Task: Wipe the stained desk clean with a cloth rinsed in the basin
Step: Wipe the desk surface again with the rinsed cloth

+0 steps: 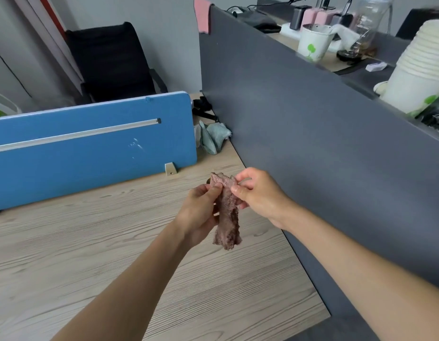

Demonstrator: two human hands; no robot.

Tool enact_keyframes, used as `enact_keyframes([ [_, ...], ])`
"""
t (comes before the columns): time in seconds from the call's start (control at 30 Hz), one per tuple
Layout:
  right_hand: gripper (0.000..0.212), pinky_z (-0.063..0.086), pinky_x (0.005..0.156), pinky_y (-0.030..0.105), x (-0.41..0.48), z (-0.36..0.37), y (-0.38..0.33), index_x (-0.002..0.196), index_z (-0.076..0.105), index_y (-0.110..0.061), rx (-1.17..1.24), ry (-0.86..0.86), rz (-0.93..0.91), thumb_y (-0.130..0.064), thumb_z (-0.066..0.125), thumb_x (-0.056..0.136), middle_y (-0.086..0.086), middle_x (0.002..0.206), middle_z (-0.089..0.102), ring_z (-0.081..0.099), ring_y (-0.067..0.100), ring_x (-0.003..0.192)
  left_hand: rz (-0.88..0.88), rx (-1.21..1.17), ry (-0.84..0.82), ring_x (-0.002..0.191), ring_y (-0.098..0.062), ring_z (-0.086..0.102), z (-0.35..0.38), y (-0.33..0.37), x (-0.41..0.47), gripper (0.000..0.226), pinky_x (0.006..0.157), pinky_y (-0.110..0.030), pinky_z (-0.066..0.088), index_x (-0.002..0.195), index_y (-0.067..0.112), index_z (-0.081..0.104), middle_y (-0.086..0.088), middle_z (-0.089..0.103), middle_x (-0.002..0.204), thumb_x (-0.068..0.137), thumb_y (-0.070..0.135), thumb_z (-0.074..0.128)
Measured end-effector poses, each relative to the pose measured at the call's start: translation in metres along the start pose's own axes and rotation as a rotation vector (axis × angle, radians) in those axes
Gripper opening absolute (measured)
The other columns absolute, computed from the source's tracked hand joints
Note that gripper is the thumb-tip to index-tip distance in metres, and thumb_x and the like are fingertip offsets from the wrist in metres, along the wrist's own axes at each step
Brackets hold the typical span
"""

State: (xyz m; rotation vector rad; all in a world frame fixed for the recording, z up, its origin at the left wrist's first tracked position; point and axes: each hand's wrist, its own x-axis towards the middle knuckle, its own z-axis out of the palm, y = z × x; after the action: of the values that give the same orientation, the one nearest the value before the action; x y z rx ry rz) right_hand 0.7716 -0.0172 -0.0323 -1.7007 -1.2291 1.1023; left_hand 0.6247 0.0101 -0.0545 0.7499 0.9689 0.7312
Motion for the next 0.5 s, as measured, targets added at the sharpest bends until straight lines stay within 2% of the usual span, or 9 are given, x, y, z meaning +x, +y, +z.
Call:
enact_keyframes([
  [0.07, 0.031, 0.052, 0.058, 0.02, 0.0, 0.0, 0.004, 0.126, 0.052, 0.002, 0.092, -0.042, 0.043, 0.001, 0.06, 0.096, 0.012, 0.087, 0.065, 0.062, 0.014, 0.066, 0.002, -0.022, 0.049, 0.086, -0.027, 0.065, 0.001, -0.001, 0.003, 0.023, 0.085, -0.045, 0.054, 0.119, 0.0, 0.054, -0.019, 0.067, 0.096, 0.105, 0.017, 0.049],
  [0.13, 0.027, 0.053, 0.059, 0.023, 0.001, -0.001, 0.008, 0.121, 0.057, 0.01, 0.152, -0.031, 0.072, 0.005, 0.061, 0.094, 0.012, 0.084, 0.066, 0.061, 0.015, 0.066, -0.011, 0.011, 0.056, 0.087, -0.027, 0.066, 0.001, -0.001, 0.004, 0.029, 0.085, -0.045, 0.054, 0.118, -0.006, 0.055, -0.019, 0.069, 0.098, 0.106, 0.018, 0.045],
  [0.23, 0.018, 0.053, 0.066, 0.029, 0.002, -0.002, 0.012, 0.112, 0.064, 0.001, 0.3, -0.011, 0.13, 0.002, 0.062, 0.094, 0.01, 0.088, 0.067, 0.062, 0.017, 0.074, -0.063, 0.013, 0.024, 0.092, -0.028, 0.068, -0.001, -0.001, 0.005, 0.036, 0.084, -0.04, 0.056, 0.117, -0.01, 0.059, -0.023, 0.07, 0.109, 0.109, 0.017, 0.037],
  [0.3, 0.013, 0.056, 0.07, 0.032, 0.001, -0.002, 0.014, 0.106, 0.064, -0.004, 0.454, -0.046, 0.192, 0.001, 0.061, 0.095, 0.012, 0.093, 0.068, 0.065, 0.02, 0.078, -0.071, 0.073, 0.073, 0.094, -0.028, 0.065, 0.0, 0.0, 0.006, 0.037, 0.08, -0.037, 0.054, 0.115, -0.009, 0.06, -0.023, 0.069, 0.111, 0.109, 0.017, 0.035],
  [0.4, 0.005, 0.058, 0.073, 0.033, 0.002, 0.002, 0.016, 0.098, 0.066, -0.003, 0.475, 0.04, 0.205, -0.002, 0.064, 0.094, 0.013, 0.091, 0.071, 0.069, 0.023, 0.079, 0.04, 0.387, 0.209, 0.097, -0.022, 0.064, 0.0, -0.006, 0.011, 0.038, 0.081, -0.037, 0.054, 0.124, 0.0, 0.055, -0.014, 0.067, 0.115, 0.104, 0.032, 0.05],
  [0.47, 0.003, 0.057, 0.073, 0.031, 0.004, 0.005, 0.017, 0.094, 0.067, -0.004, 0.452, 0.135, 0.198, -0.006, 0.069, 0.092, 0.012, 0.091, 0.072, 0.071, 0.025, 0.085, 0.06, 0.393, 0.183, 0.1, -0.026, 0.067, 0.003, -0.009, 0.007, 0.047, 0.088, -0.042, 0.058, 0.122, 0.004, 0.052, -0.013, 0.066, 0.111, 0.094, 0.038, 0.066],
  [0.5, 0.004, 0.057, 0.072, 0.03, 0.005, 0.006, 0.016, 0.091, 0.067, -0.004, 0.47, 0.15, 0.198, -0.008, 0.069, 0.092, 0.011, 0.09, 0.072, 0.071, 0.025, 0.086, 0.078, 0.398, 0.139, 0.099, -0.03, 0.069, 0.003, -0.011, 0.006, 0.046, 0.089, -0.044, 0.058, 0.115, 0.001, 0.056, -0.014, 0.067, 0.107, 0.09, 0.036, 0.072],
])
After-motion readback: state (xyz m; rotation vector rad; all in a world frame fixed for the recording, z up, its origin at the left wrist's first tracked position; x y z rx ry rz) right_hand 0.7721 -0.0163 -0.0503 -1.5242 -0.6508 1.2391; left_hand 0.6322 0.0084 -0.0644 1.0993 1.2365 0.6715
